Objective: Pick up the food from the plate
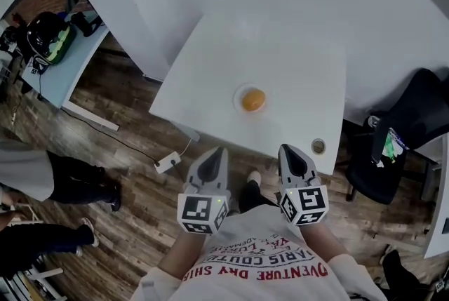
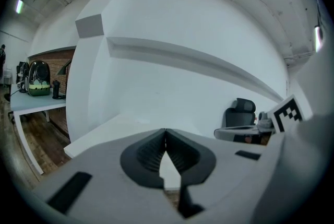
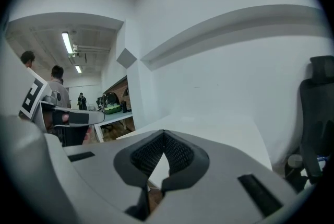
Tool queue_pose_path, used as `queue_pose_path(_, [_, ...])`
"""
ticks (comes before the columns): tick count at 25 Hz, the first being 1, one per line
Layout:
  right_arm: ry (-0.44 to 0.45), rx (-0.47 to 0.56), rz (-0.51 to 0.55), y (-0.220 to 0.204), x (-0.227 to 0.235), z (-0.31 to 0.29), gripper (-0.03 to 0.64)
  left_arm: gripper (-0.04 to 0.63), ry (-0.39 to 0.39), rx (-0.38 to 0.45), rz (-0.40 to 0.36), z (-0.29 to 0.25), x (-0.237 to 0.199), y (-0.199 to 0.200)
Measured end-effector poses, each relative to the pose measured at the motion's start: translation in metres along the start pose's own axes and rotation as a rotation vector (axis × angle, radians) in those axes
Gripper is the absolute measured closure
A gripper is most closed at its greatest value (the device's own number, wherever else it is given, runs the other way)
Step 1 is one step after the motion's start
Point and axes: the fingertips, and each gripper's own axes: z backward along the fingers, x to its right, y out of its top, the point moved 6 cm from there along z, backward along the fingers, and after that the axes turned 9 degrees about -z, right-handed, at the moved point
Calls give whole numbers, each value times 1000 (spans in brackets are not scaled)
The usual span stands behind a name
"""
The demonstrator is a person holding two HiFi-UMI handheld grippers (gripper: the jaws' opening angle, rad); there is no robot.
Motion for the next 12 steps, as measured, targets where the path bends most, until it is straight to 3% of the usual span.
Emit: queue_pose_path(12, [-9,-15,-27,53,91,-92,609,589,0,-26,-18,-139,-10,40])
